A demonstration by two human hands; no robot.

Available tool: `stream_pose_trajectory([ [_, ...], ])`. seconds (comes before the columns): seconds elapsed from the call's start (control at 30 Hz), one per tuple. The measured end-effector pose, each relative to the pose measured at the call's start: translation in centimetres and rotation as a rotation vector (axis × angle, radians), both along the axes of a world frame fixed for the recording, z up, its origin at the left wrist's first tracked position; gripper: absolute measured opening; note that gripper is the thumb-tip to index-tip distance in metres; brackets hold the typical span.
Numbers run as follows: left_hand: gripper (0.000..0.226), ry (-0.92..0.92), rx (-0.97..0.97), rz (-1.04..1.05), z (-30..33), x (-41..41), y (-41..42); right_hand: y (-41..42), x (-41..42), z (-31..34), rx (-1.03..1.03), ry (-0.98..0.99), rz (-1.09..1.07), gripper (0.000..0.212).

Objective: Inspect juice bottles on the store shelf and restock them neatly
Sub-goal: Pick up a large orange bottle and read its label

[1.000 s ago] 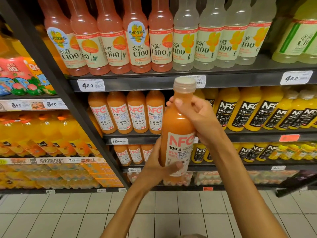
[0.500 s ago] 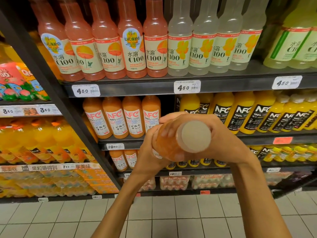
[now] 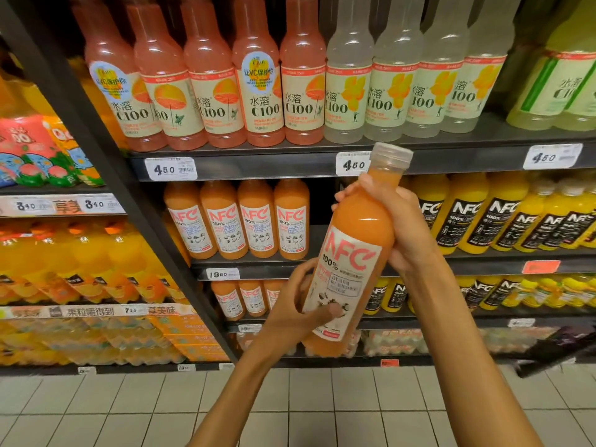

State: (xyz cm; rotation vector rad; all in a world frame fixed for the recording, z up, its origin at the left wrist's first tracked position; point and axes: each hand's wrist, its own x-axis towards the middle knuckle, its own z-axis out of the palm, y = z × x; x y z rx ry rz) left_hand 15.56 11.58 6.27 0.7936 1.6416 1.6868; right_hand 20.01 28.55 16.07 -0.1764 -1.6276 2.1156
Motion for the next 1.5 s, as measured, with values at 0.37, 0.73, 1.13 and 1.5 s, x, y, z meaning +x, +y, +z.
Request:
stream_pose_trajectory([
  [0.37,0.098,-0.300,0.020,0.074,-0.2,1.1,-0.2,0.7,0.4,0.2,-0.093,-0.021,-0.017,0.040],
  [0.73,0.052,-0.057,-0.067,0.109,1.1,0.8,1.4,-0.7,-0.4,-1.2,0.114,0.027,-0.122,0.020],
  [1.13,0.050,-0.306,0.158,0.126,1.3,0.1,1.5,-1.2,-1.1,0.6,-0.023,0.051,0.094,0.034],
  [1.5,0.044,-0.130,-0.002,0.292,0.8,0.6,2.5,-2.7,-1.2,-0.2,0.134,0.000,-0.130,0.020],
])
